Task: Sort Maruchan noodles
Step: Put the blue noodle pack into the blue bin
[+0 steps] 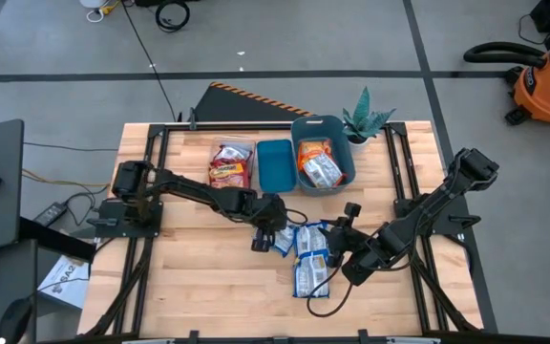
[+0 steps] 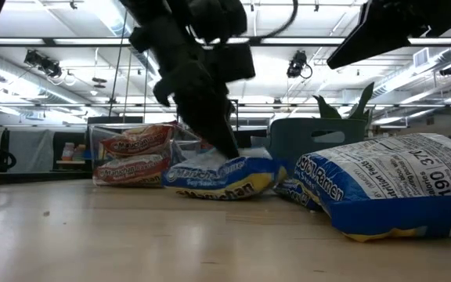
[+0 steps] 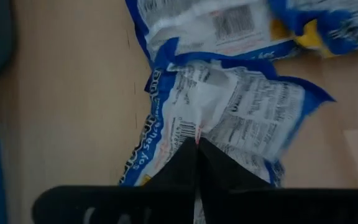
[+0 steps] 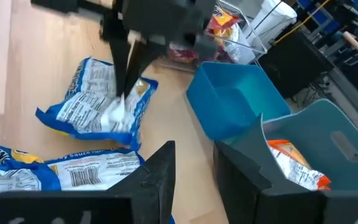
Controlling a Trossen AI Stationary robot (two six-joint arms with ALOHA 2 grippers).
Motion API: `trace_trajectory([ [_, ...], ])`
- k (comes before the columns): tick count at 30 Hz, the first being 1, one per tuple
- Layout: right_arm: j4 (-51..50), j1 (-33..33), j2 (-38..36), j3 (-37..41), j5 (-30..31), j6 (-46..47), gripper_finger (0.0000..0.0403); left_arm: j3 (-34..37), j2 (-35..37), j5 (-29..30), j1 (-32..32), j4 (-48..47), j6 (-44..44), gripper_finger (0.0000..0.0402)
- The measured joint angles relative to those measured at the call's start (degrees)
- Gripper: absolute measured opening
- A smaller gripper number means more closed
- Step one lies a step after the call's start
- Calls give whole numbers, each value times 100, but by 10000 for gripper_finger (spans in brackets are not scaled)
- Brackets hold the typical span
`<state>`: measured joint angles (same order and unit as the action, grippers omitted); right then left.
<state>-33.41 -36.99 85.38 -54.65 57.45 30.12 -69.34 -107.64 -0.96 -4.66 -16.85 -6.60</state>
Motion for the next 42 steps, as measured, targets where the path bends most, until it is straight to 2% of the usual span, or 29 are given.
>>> trace_trajectory([
  [10, 129, -2, 4, 381, -13, 826, 114, 0, 1045, 71, 499, -305, -298, 11],
  [13, 368, -2, 4, 432, -11, 915, 114, 0, 1276, 391, 749, -214, -599, 12],
  [15, 641, -2, 4, 472, -11, 814, 114, -2, 1321, 819, 941, 5, -856, 14],
  [18, 1096, -2, 4, 521, -39, 605, 114, -2, 1299, 1236, 1318, 397, -1192, 15],
  [22, 1532, -54, 4, 572, -52, 439, 114, -4, 1031, 1234, 1919, 862, -1212, 16],
  [30, 1648, -166, 4, 572, -4, 418, 114, -2, 469, 1229, 2930, 1379, -1181, 17],
  [34, 1690, -160, 4, 572, 15, 321, 114, -2, 233, 693, 3178, 1360, -1076, 19],
  [37, 1714, -162, 4, 572, 44, 278, 114, 2, 122, 349, 3210, 1339, -1052, 40],
  [42, 1676, -160, 4, 572, 55, 100, 114, 1, 167, 616, 3120, 1233, -1100, 119],
])
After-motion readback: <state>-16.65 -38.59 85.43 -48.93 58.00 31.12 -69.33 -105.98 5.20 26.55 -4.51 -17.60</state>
